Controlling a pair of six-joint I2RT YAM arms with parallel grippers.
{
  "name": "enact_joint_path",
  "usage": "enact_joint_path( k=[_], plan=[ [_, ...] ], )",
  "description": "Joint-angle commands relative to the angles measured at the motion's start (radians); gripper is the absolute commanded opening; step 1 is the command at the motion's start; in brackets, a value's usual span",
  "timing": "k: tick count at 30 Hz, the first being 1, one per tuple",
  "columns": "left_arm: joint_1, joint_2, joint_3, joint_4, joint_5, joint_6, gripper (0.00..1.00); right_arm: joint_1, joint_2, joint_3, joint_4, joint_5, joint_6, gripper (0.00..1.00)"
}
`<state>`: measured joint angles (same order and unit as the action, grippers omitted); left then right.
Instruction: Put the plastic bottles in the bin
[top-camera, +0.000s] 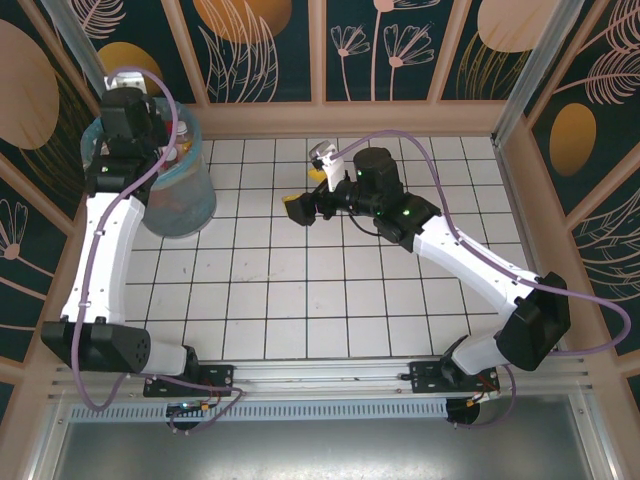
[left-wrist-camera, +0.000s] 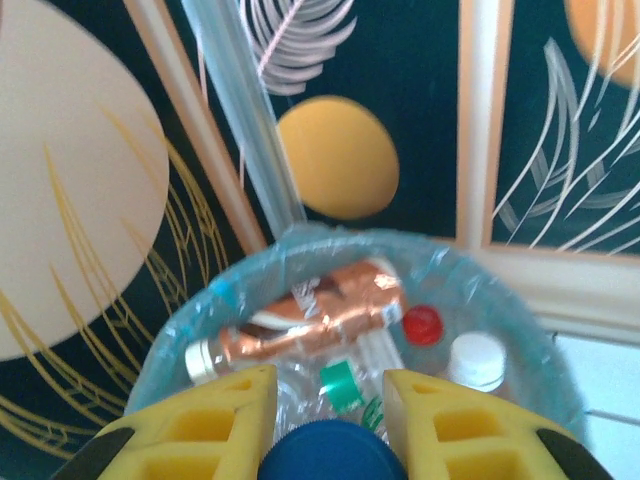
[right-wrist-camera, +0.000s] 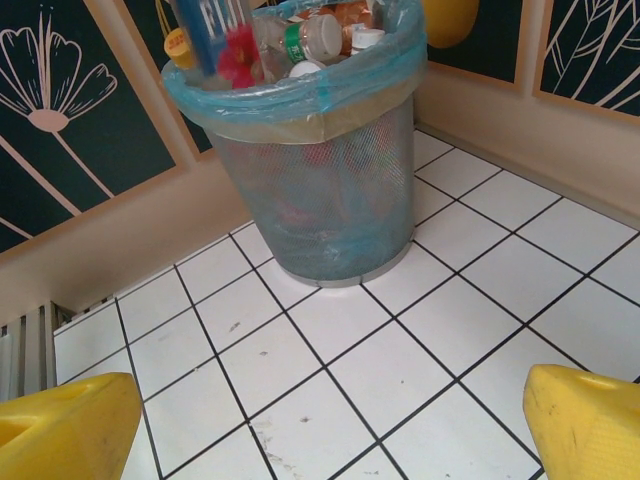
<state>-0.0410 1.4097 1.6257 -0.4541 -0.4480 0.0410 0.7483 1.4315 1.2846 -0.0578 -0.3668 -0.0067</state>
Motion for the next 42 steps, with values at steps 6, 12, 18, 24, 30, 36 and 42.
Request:
enact_joint_path(
  k=[6,12,18,24,30,36,42],
  plan=[
    [0.044,-0.028,-0.169,0.07,0.067,0.017,0.0,0.013,0.019,-0.006,0.002,0.006,-0.018,0.98],
    [0.044,-0.023,-0.276,0.07,0.117,-0.013,0.0,0.02,0.043,0.004,0.0,0.006,-0.016,0.98],
    [0.044,-0.033,-0.414,0.106,0.145,-0.033,0.0,0.026,0.063,0.017,-0.009,0.006,-0.016,0.98],
    [0.044,-0.023,-0.513,0.125,0.124,-0.032,0.0,0.031,0.086,0.033,-0.023,0.007,-0.016,0.98],
    [0.045,0.015,-0.495,0.088,0.134,-0.04,0.0,0.04,0.106,0.049,-0.028,0.008,-0.013,0.98],
    [0.044,0.042,-0.32,-0.022,0.222,-0.085,0.17,0.051,0.121,0.085,-0.066,0.018,-0.024,0.98],
    [0.044,0.006,-0.08,-0.102,0.276,-0.121,0.58,0.061,0.115,0.091,-0.069,0.029,-0.027,0.98]
  ],
)
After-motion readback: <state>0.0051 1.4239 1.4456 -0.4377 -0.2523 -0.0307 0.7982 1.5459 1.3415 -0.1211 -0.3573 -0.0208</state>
